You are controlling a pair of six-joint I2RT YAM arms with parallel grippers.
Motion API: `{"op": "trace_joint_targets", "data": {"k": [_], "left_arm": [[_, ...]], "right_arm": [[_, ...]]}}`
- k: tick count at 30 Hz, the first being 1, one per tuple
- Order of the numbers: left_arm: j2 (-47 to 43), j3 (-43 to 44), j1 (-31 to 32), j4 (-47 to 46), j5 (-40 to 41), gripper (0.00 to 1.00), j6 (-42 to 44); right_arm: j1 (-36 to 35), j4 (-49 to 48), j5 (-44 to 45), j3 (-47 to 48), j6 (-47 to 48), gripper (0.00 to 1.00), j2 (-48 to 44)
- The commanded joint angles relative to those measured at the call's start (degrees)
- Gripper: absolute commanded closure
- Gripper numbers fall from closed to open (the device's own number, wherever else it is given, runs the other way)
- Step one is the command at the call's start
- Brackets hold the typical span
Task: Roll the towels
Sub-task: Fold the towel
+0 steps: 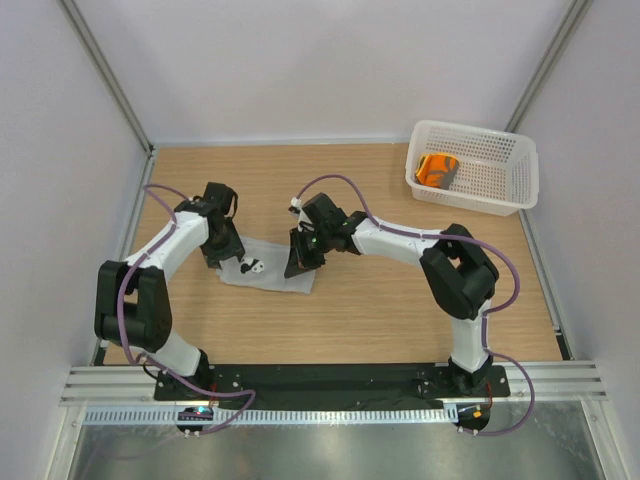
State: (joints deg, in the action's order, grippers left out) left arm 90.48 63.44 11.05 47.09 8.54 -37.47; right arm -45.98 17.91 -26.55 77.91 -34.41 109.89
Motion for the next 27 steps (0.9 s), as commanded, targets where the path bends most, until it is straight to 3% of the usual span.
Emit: {"op": "trace_joint_targets", "data": {"k": [1, 8, 17, 23, 27], "left_arm": [[-4.87, -1.91, -1.2, -0.77, 1.22, 0.48, -3.48], [-9.53, -10.52, -2.08, -5.69, -1.15, 0.4, -6.64], [-7.77, -17.38, -2.26, -13.33, -0.98, 0.34, -9.46], [-6.45, -18.0, -2.44, -17.56, 3.67, 0.44, -10.25], [-5.75, -16.51, -2.44, -20.19, 6.05, 0.58, -9.55]], "right_arm": [[-0.25, -2.71, -6.06, 1.72, -0.39, 0.99, 4.09], [0.45, -6.65, -6.41, -2.58, -0.92, 0.99, 7.35], [3.08, -11.58, -11.24, -5.39, -2.33, 0.99, 10.52], [3.09, -15.62, -13.88, -8.64, -3.82, 0.99, 12.02], [3.09, -17.56, -15.11, -10.67, -4.87, 0.99, 12.54]]}}
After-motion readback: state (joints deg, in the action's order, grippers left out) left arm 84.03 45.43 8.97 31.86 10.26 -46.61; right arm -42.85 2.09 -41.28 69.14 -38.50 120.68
